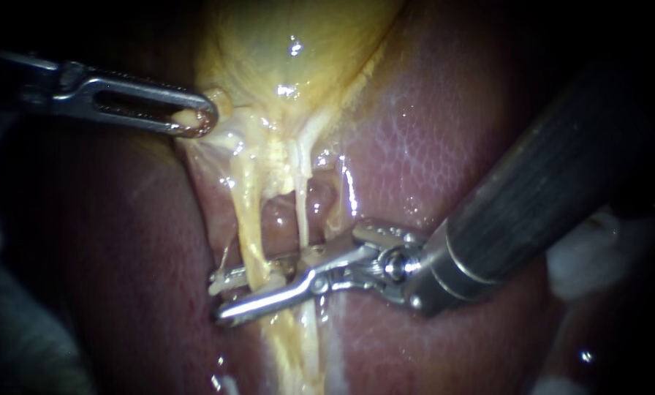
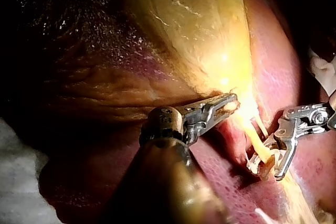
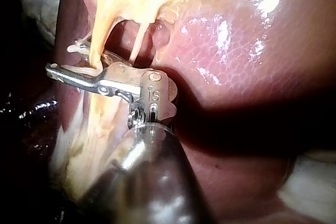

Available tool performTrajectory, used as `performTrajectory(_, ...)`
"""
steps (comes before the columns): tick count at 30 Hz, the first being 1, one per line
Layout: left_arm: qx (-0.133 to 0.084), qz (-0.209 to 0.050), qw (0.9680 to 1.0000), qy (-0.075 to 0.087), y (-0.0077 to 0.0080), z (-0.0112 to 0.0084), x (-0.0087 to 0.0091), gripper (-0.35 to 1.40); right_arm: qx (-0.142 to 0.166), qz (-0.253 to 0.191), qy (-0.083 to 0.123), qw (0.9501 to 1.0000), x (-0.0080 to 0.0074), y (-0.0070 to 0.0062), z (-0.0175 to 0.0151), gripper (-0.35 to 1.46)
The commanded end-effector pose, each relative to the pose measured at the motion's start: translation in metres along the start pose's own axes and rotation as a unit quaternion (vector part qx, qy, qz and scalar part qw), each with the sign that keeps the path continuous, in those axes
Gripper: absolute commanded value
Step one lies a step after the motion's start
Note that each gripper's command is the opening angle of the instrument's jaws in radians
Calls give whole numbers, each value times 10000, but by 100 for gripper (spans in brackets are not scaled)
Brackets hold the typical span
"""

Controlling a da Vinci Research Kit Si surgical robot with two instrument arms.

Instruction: Clipping second clip left tube

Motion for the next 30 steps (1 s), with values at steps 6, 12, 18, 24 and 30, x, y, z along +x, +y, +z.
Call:
performTrajectory(6,0,0,10000,0,0,0,0,-35,217,60,-102,9997,11,-21,-4,44)
performTrajectory(12,0,1,10000,0,0,0,0,-35,554,110,-351,9978,17,-41,-7,43)
performTrajectory(18,0,1,10000,-1,0,0,0,-35,692,127,-405,9967,17,-50,-6,42)
performTrajectory(24,-1,1,10000,-1,0,0,0,-35,710,128,-422,9965,16,-53,-4,41)
performTrajectory(30,-1,1,10000,-1,0,0,0,-35,709,128,-422,9965,16,-53,-4,35)
